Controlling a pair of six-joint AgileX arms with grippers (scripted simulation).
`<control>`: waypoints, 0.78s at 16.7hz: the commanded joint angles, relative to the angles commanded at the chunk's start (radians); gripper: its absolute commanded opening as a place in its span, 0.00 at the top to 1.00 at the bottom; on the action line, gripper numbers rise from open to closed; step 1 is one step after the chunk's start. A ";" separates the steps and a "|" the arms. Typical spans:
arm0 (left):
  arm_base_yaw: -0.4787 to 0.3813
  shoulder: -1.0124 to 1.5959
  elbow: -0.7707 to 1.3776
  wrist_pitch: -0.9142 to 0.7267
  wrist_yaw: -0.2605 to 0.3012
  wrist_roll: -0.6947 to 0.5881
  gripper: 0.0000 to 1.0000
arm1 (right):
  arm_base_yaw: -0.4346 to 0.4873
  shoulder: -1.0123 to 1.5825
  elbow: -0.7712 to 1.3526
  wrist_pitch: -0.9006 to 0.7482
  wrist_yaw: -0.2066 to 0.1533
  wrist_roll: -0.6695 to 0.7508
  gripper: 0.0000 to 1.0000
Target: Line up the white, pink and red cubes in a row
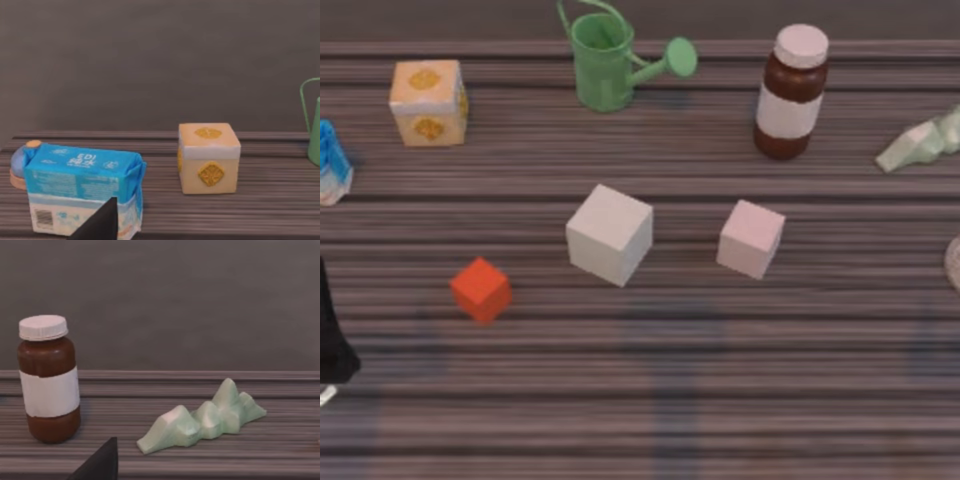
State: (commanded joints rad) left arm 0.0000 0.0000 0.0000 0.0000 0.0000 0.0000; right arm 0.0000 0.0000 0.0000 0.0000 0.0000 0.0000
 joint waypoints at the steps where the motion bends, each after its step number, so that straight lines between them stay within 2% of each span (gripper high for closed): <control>1: 0.000 0.000 0.000 0.000 0.000 0.000 0.00 | 0.000 0.000 0.000 0.000 0.000 0.000 0.00; 4: -0.008 0.030 0.030 -0.021 0.002 0.008 0.00 | 0.000 0.000 0.000 0.000 0.000 0.000 0.00; 7: -0.035 0.157 0.148 -0.103 0.005 0.037 0.00 | 0.000 0.000 0.000 0.000 0.000 0.000 0.00; 13: -0.115 0.678 0.534 -0.388 0.003 0.138 0.00 | 0.000 0.000 0.000 0.000 0.000 0.000 0.00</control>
State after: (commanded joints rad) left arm -0.1148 0.6778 0.5339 -0.3877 0.0027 0.1380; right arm 0.0000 0.0000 0.0000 0.0000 0.0000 0.0000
